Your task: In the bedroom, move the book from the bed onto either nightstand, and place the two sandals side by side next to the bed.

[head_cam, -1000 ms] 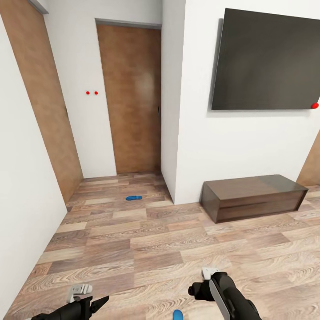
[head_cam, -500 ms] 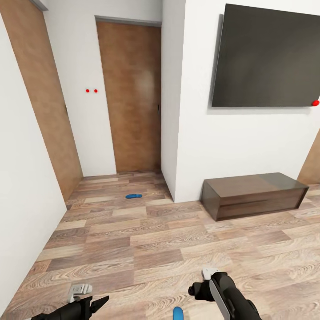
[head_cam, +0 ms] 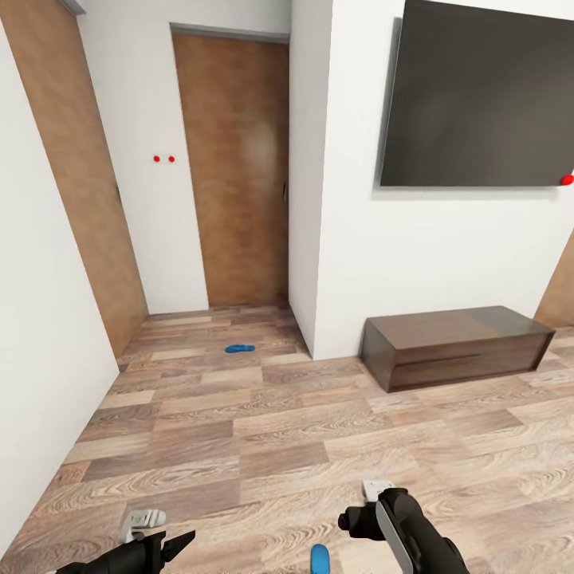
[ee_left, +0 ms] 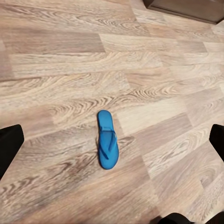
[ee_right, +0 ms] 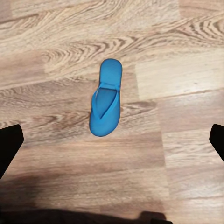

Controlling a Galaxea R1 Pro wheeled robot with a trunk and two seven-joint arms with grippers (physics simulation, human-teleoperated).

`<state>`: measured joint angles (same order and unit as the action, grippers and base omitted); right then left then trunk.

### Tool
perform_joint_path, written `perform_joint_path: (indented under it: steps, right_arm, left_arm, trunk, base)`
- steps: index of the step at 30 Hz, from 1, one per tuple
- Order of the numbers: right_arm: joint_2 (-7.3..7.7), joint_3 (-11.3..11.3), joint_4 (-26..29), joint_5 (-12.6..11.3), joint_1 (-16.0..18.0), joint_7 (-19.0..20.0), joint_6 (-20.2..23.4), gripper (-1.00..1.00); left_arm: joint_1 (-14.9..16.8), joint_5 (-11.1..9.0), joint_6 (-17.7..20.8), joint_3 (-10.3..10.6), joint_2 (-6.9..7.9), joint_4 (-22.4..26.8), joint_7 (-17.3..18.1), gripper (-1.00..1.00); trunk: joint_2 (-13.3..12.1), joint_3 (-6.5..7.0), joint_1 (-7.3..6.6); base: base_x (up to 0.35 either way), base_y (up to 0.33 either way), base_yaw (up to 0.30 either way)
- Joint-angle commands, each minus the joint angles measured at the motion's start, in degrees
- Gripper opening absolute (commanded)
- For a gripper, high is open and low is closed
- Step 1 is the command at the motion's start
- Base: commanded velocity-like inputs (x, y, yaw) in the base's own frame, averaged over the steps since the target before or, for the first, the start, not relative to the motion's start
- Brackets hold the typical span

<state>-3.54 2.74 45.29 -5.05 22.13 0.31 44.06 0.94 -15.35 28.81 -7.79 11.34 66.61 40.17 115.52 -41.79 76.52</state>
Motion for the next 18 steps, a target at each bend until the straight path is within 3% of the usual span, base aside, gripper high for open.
perform_joint_path:
  steps: [1, 18]
  right_arm:
    - [0.02, 0.1, 0.1, -0.5, 0.0, -0.2, 0.2, 1.00]
    - [0.02, 0.1, 0.1, -0.5, 0.0, -0.2, 0.2, 1.00]
  left_arm:
    - [0.0, -0.4, 0.5, 0.0, 0.00, 0.0, 0.1, 1.00]
    - [0.0, -0.4, 0.5, 0.0, 0.00, 0.0, 0.1, 1.00]
  trunk:
    - [0.4, -0.24, 0.22]
    - [7.3, -3.30, 3.95]
  base:
    - [0.000, 0.000, 0.000]
    - [0.000, 0.000, 0.000]
